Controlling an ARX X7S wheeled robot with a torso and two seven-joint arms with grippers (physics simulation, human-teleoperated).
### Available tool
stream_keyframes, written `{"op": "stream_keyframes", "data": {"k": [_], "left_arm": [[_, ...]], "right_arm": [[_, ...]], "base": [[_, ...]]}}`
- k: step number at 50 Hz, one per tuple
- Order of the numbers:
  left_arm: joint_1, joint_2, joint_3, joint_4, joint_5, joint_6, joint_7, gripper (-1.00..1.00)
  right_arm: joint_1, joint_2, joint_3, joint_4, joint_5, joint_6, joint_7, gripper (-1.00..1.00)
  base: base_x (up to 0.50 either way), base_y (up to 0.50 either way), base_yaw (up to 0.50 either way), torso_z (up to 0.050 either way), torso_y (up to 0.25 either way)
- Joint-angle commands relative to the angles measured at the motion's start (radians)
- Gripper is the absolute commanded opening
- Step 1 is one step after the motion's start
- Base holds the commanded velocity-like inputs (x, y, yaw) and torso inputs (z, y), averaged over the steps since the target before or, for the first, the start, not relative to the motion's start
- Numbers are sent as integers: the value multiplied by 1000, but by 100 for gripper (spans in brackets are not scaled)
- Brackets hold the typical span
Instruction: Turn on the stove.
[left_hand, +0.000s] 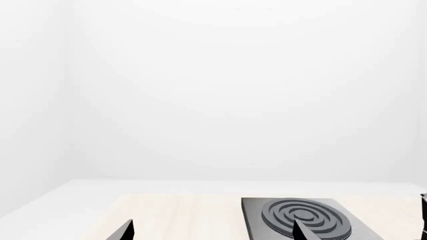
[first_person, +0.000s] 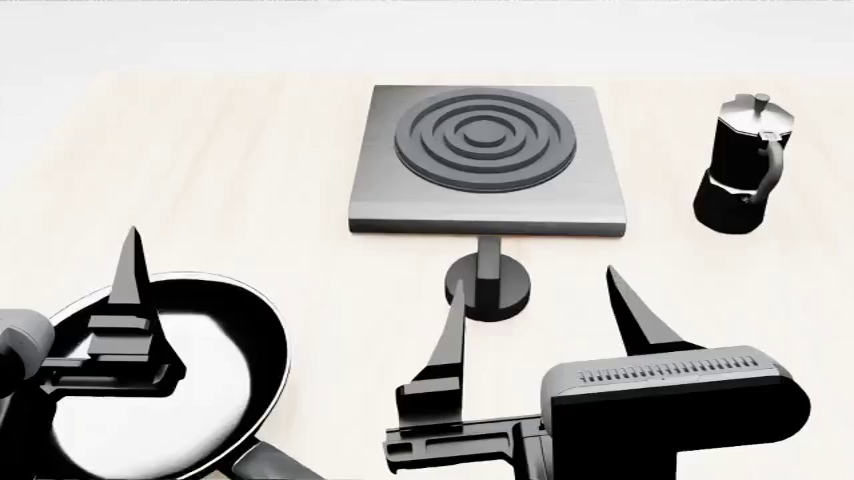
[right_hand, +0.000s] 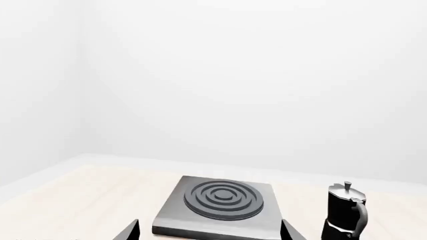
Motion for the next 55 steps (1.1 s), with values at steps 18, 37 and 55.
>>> {"op": "stream_keyframes", "data": {"k": [18,37,55], "left_arm": [[-2,-11,11,-12,-10,16,-11,100],[-4,-19,16,-15,-18,19,-20,100],[-1,-27,18,-1,-30,17,-29,100]], "right_arm": [[2,12,-8,8,13,-11,14,100],[6,20,-16,11,18,-12,25,100],[0,7,-20,90,31,-43,25,100]], "base": [[308,0,0,0,0],[308,0,0,0,1],[169,0,0,0,0]]}}
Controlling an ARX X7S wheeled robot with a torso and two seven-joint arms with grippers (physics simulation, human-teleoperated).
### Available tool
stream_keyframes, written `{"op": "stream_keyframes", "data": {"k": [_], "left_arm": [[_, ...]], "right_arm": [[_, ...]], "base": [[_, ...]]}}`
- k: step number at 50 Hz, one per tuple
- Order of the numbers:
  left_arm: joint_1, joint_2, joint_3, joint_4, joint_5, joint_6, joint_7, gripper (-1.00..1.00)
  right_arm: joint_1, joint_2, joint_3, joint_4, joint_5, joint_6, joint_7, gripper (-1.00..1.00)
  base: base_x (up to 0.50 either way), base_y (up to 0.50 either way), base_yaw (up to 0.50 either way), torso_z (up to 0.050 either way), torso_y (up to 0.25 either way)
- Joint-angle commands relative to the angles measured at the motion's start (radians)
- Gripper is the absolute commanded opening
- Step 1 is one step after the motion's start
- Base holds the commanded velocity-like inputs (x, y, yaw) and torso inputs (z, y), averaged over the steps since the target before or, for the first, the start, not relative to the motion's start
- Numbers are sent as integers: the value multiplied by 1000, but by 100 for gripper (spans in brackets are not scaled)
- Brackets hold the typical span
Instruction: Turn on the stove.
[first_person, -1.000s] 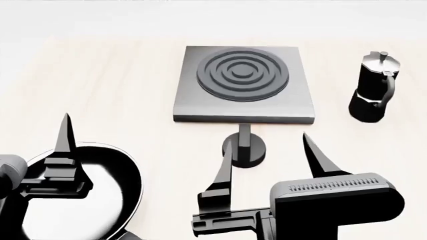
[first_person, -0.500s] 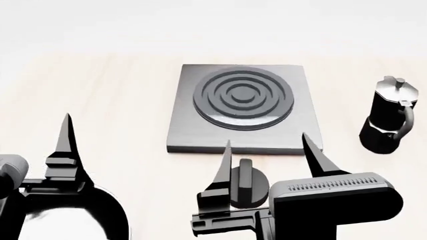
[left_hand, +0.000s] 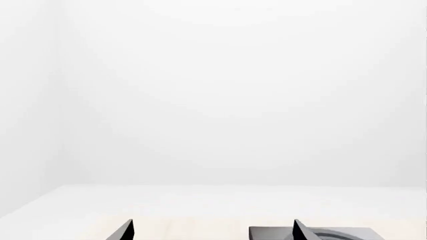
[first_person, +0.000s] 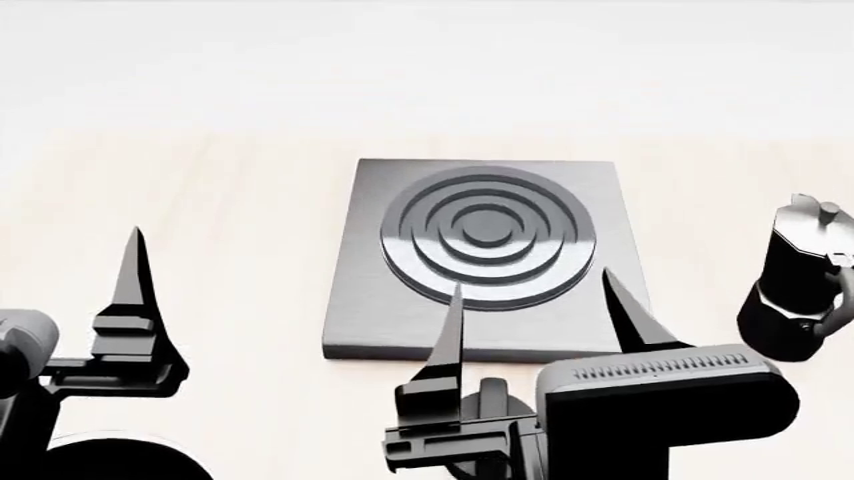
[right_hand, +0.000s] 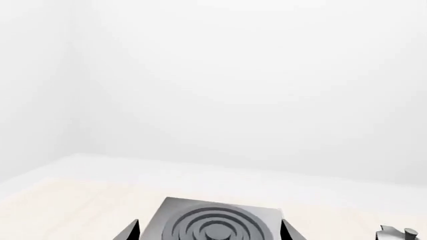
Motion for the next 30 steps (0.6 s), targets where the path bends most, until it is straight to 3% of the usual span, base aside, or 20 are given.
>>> {"op": "stream_keyframes", "data": {"k": [1,30], "left_arm": [[3,-7,1,12,-7,-2,-6,100],[1,-11,15,-14,-13,28,-11,100]], "right_arm": [[-5,-16,2,73,13,-24,-2,100],[75,-56,-25,414,32,-3,-12,100]], "base": [[0,0,0,0,0],[0,0,0,0,0]]}}
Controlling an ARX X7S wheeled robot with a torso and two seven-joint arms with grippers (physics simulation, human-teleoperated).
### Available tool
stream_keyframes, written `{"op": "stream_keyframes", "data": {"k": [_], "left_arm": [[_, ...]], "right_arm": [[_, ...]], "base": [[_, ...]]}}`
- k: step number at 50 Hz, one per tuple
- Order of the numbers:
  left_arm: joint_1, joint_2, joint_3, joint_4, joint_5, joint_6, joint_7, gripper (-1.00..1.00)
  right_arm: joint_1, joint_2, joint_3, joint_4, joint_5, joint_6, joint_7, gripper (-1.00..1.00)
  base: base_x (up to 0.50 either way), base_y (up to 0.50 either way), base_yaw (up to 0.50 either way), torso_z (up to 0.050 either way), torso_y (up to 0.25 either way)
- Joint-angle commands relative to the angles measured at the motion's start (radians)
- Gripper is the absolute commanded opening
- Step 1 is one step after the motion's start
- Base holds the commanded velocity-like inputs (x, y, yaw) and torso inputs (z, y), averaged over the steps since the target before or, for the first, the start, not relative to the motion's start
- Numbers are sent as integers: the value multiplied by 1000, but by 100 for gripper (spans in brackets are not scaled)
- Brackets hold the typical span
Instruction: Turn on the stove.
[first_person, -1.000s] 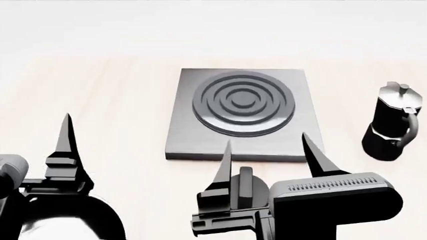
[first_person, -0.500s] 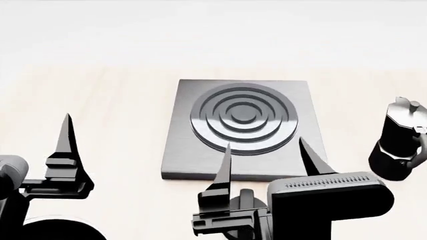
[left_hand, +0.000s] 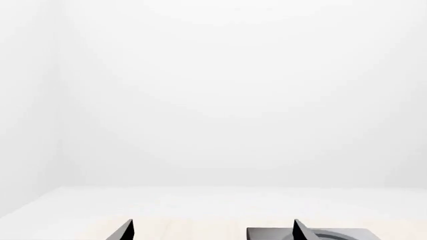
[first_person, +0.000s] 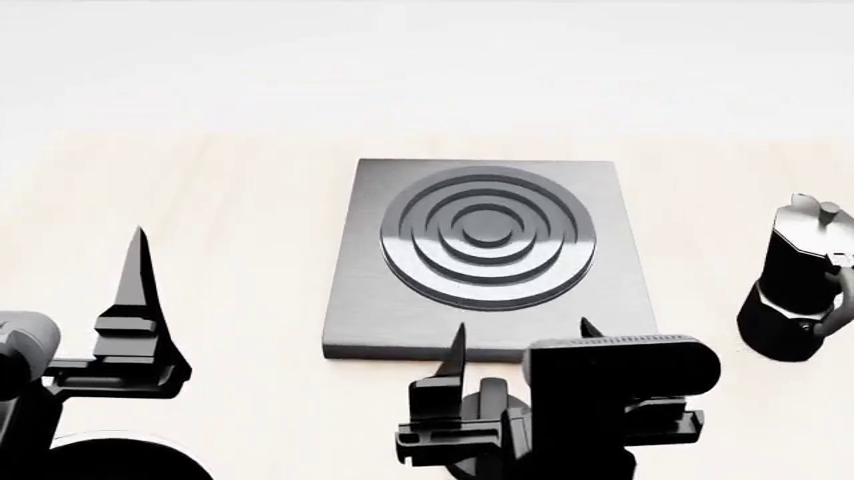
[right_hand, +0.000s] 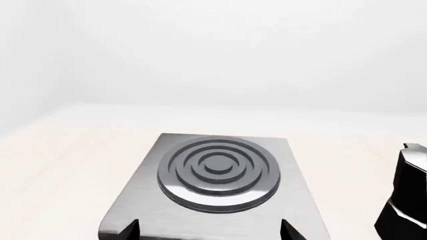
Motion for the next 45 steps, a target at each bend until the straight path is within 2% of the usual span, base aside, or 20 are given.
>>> {"op": "stream_keyframes", "data": {"k": [1,14,45], "left_arm": [[-1,-1,6,-7,-2,8,-3,100],[-5,-5,10,-14,-6,11,-9,100],[-3,-14,15,-27,-12,27,-23,100]], "right_arm": [[34,-9,-19,134,0,24,0,100],[46,-23,-19,254,-2,-22,-3,100],[87,-26,-29,346,45,69,5,100]], "base": [[0,0,0,0,0],[0,0,0,0,0],[0,0,0,0,0]]}}
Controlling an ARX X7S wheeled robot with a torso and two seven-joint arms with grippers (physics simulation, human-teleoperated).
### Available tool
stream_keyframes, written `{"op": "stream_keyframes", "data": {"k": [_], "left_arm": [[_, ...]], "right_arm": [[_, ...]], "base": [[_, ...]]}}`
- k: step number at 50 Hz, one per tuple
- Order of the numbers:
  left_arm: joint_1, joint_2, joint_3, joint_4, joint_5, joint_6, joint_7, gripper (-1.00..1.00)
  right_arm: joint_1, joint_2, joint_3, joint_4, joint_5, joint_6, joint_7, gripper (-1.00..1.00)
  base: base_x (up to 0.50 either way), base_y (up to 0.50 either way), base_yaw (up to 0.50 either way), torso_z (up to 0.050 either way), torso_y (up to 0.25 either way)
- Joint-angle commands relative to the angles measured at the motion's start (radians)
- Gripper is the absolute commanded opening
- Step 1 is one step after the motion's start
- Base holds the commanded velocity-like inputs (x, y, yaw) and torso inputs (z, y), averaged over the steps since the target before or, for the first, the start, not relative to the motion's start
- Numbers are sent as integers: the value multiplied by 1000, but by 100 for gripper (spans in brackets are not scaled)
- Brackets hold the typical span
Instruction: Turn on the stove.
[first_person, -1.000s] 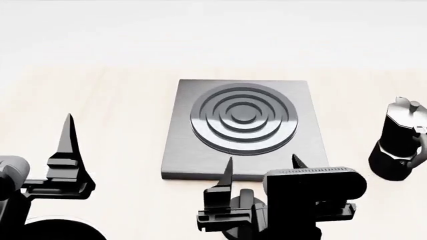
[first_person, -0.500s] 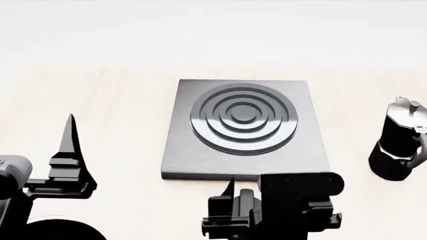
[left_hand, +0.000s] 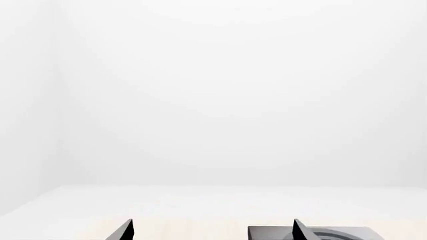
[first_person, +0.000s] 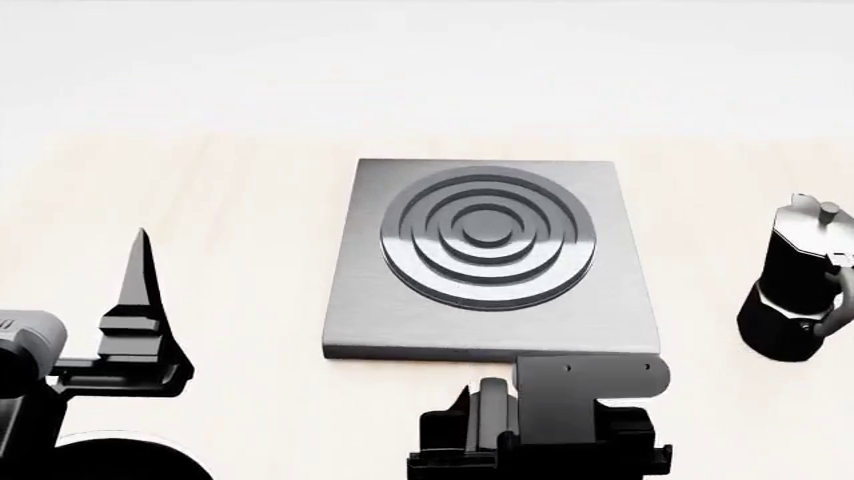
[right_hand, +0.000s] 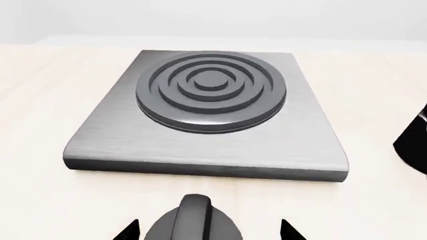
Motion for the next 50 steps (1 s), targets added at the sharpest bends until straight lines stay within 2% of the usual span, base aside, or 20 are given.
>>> {"op": "stream_keyframes", "data": {"k": [1,39,50], "left_arm": [[-1,-4,-1,-2,-7,2,-5,100],[-5,-15,14,-11,-17,10,-17,100],[-5,-17,19,-15,-19,13,-21,100]], "right_arm": [[18,-1,-6,30,19,39,1,100],[50,-5,-28,146,54,61,-8,100],[60,-8,-41,210,46,24,-15,100]], "base": [[0,0,0,0,0],[0,0,0,0,0],[0,0,0,0,0]]}}
